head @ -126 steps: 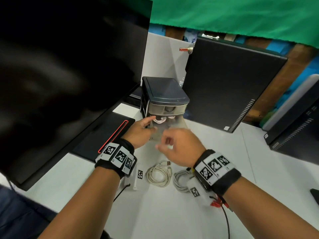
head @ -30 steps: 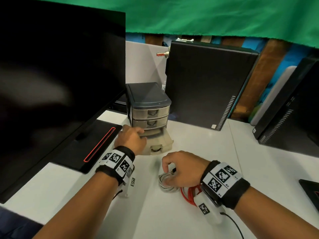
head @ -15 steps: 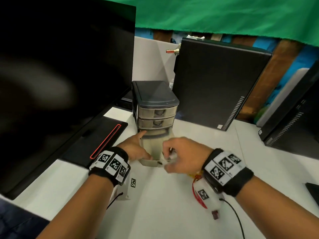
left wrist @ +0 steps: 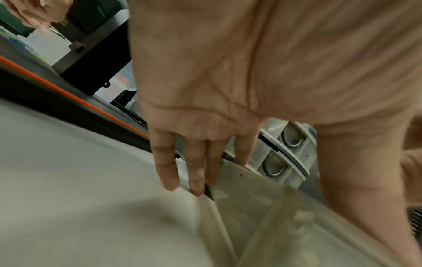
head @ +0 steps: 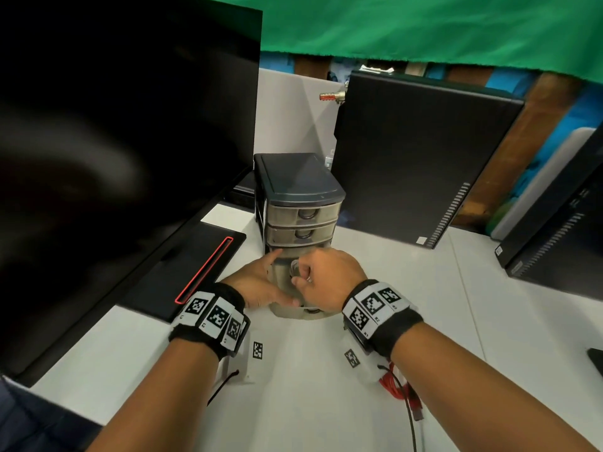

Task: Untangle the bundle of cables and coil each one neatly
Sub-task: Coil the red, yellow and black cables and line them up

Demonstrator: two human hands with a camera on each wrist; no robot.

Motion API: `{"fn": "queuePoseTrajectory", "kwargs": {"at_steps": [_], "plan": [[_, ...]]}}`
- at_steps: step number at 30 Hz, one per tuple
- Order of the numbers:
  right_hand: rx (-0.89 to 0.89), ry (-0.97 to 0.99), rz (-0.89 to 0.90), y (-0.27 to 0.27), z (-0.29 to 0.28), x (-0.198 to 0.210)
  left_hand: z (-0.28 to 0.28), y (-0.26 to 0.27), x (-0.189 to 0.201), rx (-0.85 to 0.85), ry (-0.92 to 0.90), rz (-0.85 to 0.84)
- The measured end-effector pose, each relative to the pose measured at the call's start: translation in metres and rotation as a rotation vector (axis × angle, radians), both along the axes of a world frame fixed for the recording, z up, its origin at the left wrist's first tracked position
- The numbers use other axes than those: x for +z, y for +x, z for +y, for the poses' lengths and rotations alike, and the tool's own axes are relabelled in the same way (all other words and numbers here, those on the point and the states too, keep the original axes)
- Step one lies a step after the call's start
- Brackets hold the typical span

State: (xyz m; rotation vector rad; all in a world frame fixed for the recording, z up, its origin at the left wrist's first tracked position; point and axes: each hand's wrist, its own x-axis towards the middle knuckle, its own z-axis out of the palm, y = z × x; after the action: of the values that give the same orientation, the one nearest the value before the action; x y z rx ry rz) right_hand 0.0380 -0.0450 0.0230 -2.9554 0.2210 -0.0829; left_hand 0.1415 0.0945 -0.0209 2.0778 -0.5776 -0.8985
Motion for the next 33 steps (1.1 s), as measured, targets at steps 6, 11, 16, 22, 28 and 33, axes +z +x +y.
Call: {"fn": "queuePoseTrajectory", "kwargs": {"at_steps": [6, 11, 16, 22, 28, 33], "plan": [[0.046, 0.221, 0.136, 0.006, 0.000, -0.007, -0.001, 0.003, -0.004, 0.008, 0.005, -0.009], [-0.010, 0.283, 0.017, -0.005, -0.012, 0.001, -0.001, 0.003, -0.006, 0.009, -0.007, 0.011], [-0.048, 0.327, 0.034, -0.011, -0.028, 0.001, -0.002, 0.000, -0.004, 0.027, -0.003, 0.002], [-0.121, 0.350, -0.021, -0.014, -0.058, 0.013, -0.002, 0.000, -0.002, 0.033, -0.026, 0.010], [-0.219, 0.086, 0.452, -0.061, -0.085, 0.023, -0.005, 0.000, 0.000, 0.023, -0.012, -0.005], [-0.146, -0.042, 0.493, -0.073, -0.069, -0.006, -0.006, -0.003, 0.004, 0.006, -0.019, -0.014]]}}
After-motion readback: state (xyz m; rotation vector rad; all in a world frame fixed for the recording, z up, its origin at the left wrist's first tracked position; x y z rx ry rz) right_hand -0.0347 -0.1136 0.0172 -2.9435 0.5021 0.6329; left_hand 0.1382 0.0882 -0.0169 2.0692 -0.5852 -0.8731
